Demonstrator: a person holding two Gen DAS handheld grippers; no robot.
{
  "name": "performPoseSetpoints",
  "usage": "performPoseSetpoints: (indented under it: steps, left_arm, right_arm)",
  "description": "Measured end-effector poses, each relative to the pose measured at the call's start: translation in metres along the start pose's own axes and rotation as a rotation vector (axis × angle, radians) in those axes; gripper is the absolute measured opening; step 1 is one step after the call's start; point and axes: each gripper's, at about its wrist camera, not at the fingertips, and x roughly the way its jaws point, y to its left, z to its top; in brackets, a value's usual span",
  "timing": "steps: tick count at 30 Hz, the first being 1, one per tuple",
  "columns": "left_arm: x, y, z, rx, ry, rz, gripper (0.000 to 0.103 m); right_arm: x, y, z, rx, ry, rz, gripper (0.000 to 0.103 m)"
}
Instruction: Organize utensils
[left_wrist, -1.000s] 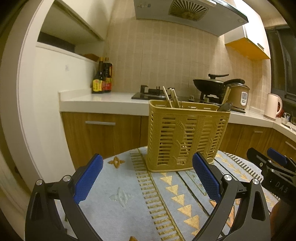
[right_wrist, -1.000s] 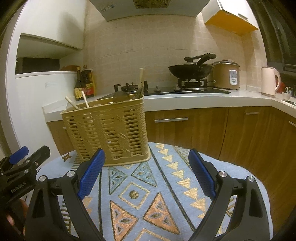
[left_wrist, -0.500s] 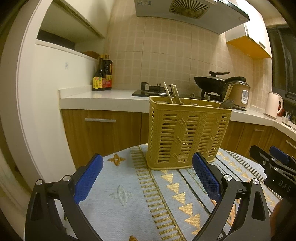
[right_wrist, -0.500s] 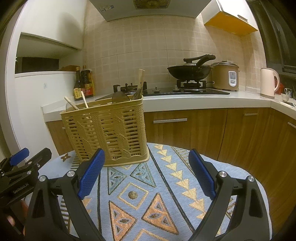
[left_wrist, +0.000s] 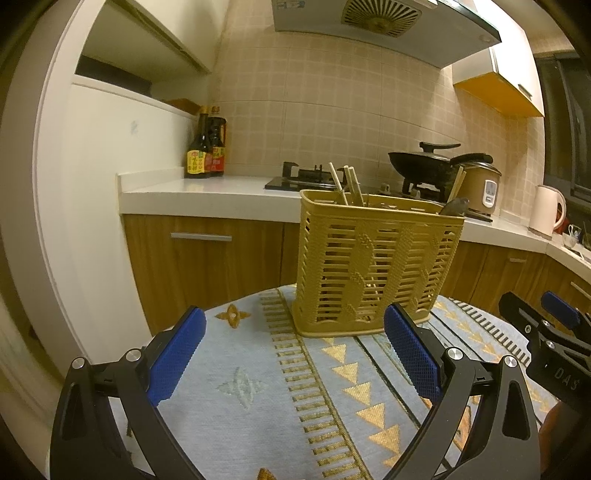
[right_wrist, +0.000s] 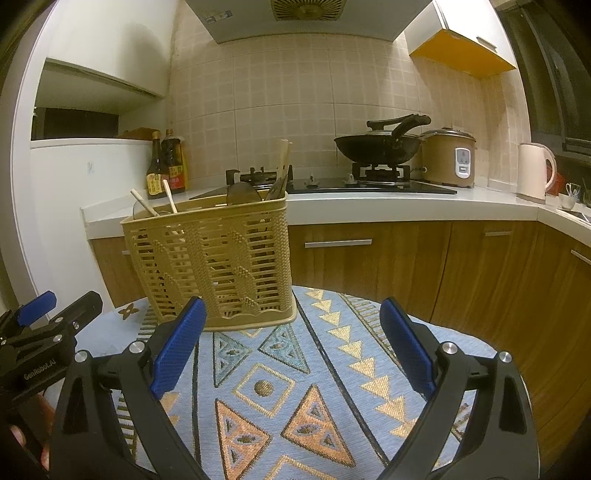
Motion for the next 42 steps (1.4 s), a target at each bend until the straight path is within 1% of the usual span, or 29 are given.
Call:
performPoseSetpoints:
  steps: [6, 9, 20, 29, 36, 42]
  left_arm:
    - [-0.001, 0.002, 0.000, -0.006, -0.003, 0.004, 0.094]
    - [-0.002, 0.002, 0.001, -0.001, -0.012, 0.034, 0.094]
    - [-0.005, 0.005, 0.003, -0.015, -0.024, 0.036, 0.094]
    - [-0.008, 0.000, 0.003, 0.022, -0.049, 0.077, 0.094]
    - [-0.009, -0.004, 0.003, 0.055, -0.047, 0.077, 0.094]
    - [-0.009, -0.008, 0.002, 0.077, -0.054, 0.094, 0.094]
  right_arm:
    - [0.001, 0.000, 0.000, 0.008, 0.005, 0.000, 0.091]
    - [0.002, 0.000, 0.000, 0.005, 0.010, -0.001, 0.091]
    - [0.004, 0.003, -0.001, -0.013, 0.011, -0.005, 0.091]
    - [0.006, 0.001, -0.001, 0.004, 0.019, -0.007, 0.091]
    - [0.006, 0.001, -0.002, 0.004, 0.019, -0.003, 0.093]
    - [0.006, 0.002, -0.003, 0.003, 0.022, -0.003, 0.093]
